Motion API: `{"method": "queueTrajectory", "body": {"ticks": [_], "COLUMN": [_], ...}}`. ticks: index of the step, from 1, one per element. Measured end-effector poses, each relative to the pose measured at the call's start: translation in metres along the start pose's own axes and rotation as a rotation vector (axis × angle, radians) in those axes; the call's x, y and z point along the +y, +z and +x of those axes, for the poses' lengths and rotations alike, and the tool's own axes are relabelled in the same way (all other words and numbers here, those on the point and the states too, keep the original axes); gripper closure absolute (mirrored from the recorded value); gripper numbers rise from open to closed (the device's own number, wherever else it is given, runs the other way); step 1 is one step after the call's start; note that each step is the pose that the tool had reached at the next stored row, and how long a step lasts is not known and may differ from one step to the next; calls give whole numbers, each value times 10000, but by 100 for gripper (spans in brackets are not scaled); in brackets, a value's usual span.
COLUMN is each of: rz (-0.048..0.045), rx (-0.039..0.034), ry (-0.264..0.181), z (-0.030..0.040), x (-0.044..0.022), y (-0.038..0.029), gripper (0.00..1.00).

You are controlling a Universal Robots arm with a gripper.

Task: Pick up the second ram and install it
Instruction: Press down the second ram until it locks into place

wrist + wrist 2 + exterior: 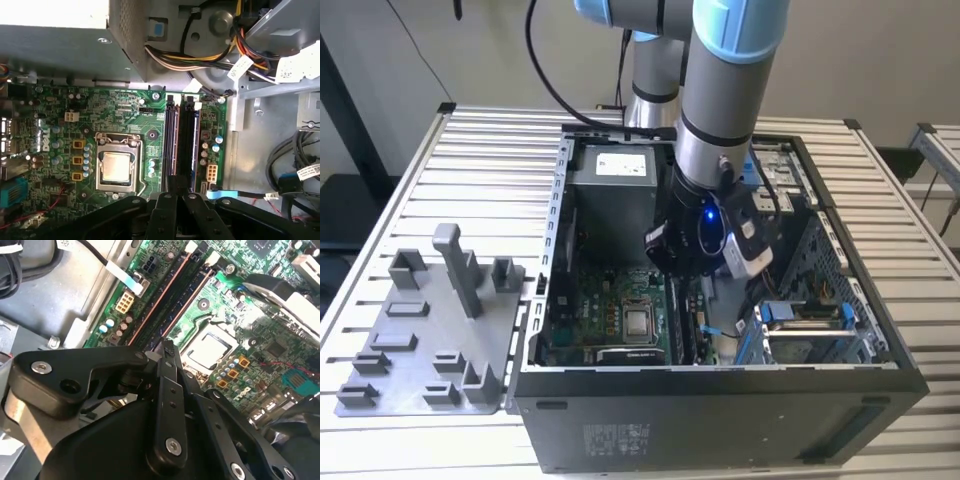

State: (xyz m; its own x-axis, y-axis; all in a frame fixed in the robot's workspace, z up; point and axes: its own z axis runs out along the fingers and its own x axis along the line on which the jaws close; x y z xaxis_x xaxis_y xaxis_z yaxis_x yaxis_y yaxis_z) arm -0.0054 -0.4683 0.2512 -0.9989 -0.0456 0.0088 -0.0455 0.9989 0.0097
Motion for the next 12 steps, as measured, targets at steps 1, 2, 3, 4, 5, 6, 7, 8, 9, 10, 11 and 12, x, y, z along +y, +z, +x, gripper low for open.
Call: {"method": "queueTrajectory", "body": {"ticks": [1,2,3,4,5,6,7,8,9,10,11,12], "rz": [2,4,5,7,8,9,10,11,12,13,14,17], "rx": [-5,-11,-16,-21,-23,-25,-26,-27,-28,-27,-27,-25], "ry": [-144,-287,-417,-559,-713,-854,-980,-1093,-1218,-1320,-1424,-1513], "z": [0,0,0,0,0,0,0,0,0,0,0,0], "x": [0,0,0,0,0,0,0,0,0,0,0,0], "y": [0,0,1,1,1,1,1,1,1,1,1,0], "gripper": [89,89,89,89,89,89,89,89,89,89,89,89]}}
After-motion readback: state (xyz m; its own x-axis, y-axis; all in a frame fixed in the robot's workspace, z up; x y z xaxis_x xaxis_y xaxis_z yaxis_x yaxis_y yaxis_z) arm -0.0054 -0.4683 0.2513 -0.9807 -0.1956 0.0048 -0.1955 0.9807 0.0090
